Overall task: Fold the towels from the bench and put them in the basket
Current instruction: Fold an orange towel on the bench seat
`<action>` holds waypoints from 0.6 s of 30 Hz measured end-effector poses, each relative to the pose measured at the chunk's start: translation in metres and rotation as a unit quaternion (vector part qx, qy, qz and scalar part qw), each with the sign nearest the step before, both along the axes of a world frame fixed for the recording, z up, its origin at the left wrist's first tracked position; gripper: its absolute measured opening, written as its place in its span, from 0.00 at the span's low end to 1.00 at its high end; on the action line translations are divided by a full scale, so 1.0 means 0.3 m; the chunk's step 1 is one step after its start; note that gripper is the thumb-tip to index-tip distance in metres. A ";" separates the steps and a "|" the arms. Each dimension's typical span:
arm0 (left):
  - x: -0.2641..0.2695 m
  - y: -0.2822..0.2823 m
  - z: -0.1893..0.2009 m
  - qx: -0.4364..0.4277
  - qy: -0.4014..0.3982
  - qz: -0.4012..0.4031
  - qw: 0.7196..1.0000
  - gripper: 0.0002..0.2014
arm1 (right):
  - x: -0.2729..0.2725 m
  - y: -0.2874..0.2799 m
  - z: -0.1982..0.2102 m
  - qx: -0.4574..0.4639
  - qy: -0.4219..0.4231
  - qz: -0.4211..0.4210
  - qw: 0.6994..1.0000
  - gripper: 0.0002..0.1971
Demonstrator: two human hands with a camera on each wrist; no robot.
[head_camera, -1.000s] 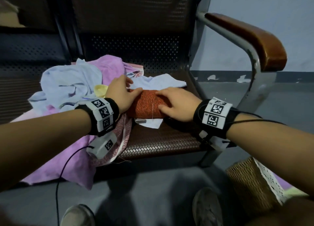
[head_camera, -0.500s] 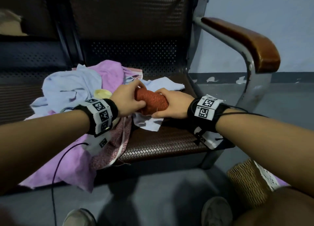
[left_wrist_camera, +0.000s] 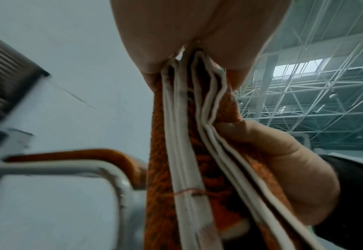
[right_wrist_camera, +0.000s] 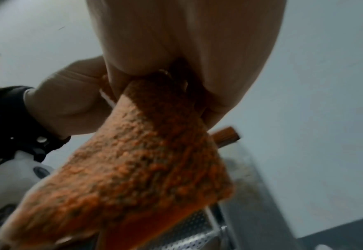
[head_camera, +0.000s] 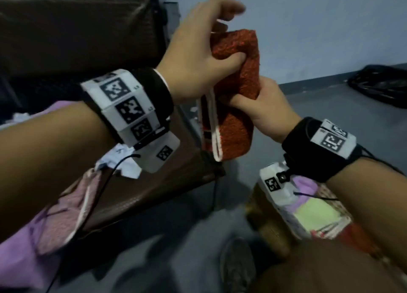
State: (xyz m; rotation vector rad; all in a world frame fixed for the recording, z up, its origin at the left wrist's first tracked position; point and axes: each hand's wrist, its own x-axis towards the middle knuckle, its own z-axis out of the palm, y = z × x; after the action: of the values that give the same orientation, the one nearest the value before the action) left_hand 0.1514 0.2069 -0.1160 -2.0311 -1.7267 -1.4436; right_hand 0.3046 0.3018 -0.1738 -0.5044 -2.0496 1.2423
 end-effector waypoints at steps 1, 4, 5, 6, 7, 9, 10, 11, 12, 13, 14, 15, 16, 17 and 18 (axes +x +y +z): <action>0.069 0.056 -0.009 -0.015 -0.041 -0.015 0.999 0.31 | 0.075 0.022 -0.004 -0.014 0.012 -0.031 0.999 0.14; 0.271 0.217 -0.092 -0.080 -0.191 -0.055 0.977 0.42 | 0.295 0.077 -0.058 -0.054 0.023 -0.121 0.991 0.08; 0.335 0.266 -0.134 -0.101 -0.239 -0.067 0.963 0.44 | 0.364 0.098 -0.091 -0.072 0.025 -0.154 0.985 0.08; 0.395 0.316 -0.184 -0.128 -0.278 -0.077 0.949 0.45 | 0.431 0.118 -0.132 -0.099 0.035 -0.184 0.977 0.09; 0.457 0.360 -0.241 -0.164 -0.304 -0.084 0.935 0.45 | 0.493 0.138 -0.179 -0.133 0.048 -0.216 0.966 0.09; 0.579 0.433 -0.377 -0.267 -0.331 -0.110 0.898 0.44 | 0.602 0.175 -0.284 -0.211 0.081 -0.279 0.933 0.13; 0.639 0.465 -0.456 -0.321 -0.337 -0.134 0.875 0.40 | 0.646 0.193 -0.342 -0.252 0.094 -0.308 0.913 0.15; 0.701 0.487 -0.530 -0.369 -0.330 -0.158 0.854 0.32 | 0.687 0.210 -0.402 -0.295 0.103 -0.333 0.889 0.18; 0.757 0.511 -0.603 -0.404 -0.307 -0.173 0.844 0.20 | 0.725 0.226 -0.464 -0.343 0.106 -0.353 0.864 0.21; 0.805 0.535 -0.671 -0.438 -0.277 -0.174 0.838 0.11 | 0.757 0.241 -0.530 -0.388 0.099 -0.369 0.839 0.22; 0.843 0.562 -0.738 -0.470 -0.251 -0.170 0.829 0.07 | 0.789 0.256 -0.597 -0.425 0.079 -0.382 0.816 0.23; 0.872 0.581 -0.788 -0.503 -0.222 -0.161 0.819 0.07 | 0.813 0.271 -0.659 -0.447 0.042 -0.400 0.799 0.23; 0.895 0.598 -0.831 -0.533 -0.188 -0.151 0.811 0.07 | 0.836 0.284 -0.719 -0.459 -0.002 -0.414 0.786 0.22; 0.914 0.615 -0.871 -0.561 -0.147 -0.137 0.803 0.08 | 0.852 0.295 -0.771 -0.465 -0.047 -0.421 0.778 0.18; 0.927 0.640 -0.909 -0.589 -0.102 -0.124 0.792 0.09 | 0.864 0.307 -0.821 -0.469 -0.084 -0.423 0.771 0.15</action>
State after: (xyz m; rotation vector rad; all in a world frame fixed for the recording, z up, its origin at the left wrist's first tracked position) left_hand 0.4294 0.3989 -0.3888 -2.7172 -3.0405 -0.5436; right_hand 0.5637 0.3939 -0.4202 -1.8030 -0.8714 1.5269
